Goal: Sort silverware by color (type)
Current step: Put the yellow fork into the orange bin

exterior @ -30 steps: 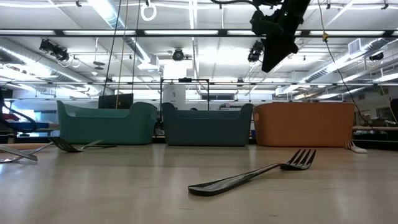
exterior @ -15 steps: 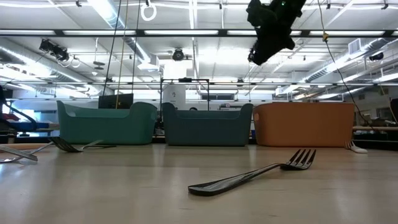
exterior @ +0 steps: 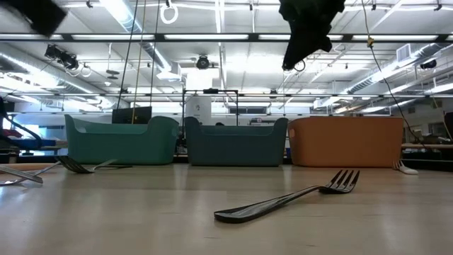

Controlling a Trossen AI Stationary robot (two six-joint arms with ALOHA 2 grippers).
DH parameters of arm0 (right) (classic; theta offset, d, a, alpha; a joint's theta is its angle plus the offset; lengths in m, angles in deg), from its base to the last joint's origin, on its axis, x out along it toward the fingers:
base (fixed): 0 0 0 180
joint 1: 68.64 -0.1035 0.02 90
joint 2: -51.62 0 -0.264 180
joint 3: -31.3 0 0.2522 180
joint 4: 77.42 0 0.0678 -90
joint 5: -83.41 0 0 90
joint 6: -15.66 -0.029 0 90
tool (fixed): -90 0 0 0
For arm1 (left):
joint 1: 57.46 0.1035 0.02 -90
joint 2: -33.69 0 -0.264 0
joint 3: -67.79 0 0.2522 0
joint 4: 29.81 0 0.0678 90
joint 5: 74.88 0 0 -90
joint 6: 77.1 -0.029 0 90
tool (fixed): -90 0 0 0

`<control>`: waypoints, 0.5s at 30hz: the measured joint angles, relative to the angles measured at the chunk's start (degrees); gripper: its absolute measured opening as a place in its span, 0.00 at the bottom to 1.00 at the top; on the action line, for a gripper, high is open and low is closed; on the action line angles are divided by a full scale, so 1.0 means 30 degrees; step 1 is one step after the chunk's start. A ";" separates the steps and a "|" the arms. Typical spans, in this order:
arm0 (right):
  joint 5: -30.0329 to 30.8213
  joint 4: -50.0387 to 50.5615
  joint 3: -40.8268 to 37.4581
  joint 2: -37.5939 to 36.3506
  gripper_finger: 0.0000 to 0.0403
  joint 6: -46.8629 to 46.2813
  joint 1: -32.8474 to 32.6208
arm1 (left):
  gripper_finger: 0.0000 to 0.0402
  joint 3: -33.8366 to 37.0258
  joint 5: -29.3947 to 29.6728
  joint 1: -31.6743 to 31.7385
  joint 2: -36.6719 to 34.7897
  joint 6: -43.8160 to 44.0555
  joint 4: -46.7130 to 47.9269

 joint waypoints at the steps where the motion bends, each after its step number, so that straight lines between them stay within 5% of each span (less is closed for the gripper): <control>1: 0.0000 0.0069 -0.0006 0.0000 0.23 0.0001 -0.0087 | 0.37 0.0714 -0.0559 0.0007 -0.0019 0.0132 -0.0716; 8: 0.0000 0.0312 -0.0006 0.0000 0.23 0.0015 -0.0551 | 0.37 0.2276 -0.1156 0.0000 -0.0029 0.0549 -0.3970; 15: -0.0007 0.0390 -0.0006 0.0000 0.23 0.0015 -0.0659 | 0.37 0.2276 -0.0739 0.0445 -0.0007 0.0700 -0.3023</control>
